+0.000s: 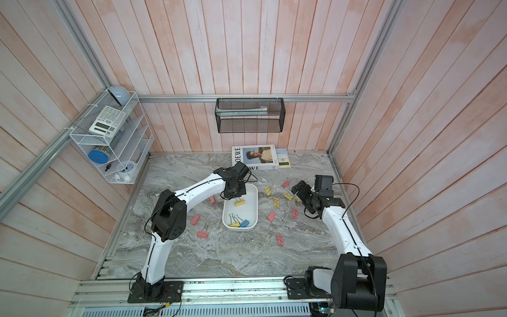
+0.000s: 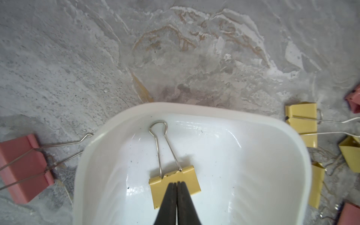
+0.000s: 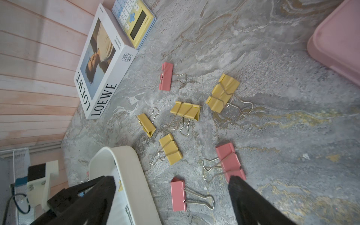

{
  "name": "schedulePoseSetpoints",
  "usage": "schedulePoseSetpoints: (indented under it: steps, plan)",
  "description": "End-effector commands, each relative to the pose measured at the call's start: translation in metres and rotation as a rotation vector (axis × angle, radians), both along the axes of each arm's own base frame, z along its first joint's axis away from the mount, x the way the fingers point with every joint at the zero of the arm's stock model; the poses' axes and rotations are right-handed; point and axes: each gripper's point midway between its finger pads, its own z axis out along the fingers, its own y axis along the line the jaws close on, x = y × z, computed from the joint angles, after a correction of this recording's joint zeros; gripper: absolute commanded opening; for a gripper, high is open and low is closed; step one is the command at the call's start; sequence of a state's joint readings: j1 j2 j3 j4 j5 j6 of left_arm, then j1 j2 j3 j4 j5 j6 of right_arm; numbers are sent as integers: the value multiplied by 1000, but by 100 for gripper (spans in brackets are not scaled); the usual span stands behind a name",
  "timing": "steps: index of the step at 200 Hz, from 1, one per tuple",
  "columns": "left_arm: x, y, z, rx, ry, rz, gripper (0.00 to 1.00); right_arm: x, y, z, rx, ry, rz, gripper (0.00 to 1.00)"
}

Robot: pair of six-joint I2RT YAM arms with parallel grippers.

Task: Take out the binder clips from the storage box
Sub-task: Pick up the binder clip from the storage box.

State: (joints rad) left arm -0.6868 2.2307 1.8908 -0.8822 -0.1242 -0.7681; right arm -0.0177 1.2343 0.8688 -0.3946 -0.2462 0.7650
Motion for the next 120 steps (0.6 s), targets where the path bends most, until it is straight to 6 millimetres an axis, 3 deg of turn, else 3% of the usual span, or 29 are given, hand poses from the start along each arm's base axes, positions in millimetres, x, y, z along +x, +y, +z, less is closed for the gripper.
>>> schedulePoseSetpoints:
  steps: [1,60,90,120]
  plan:
    - [1,9,-8,66,11,36,10,-5,4,13,-68,-10,40,98]
    - [6,12,-29,119,26,52,10,-10,24,17,-99,-20,119,98]
    - [10,14,-35,139,27,57,18,-12,28,16,-104,-16,135,98]
    - [12,15,-41,150,34,60,19,-13,29,18,-108,-19,145,98]
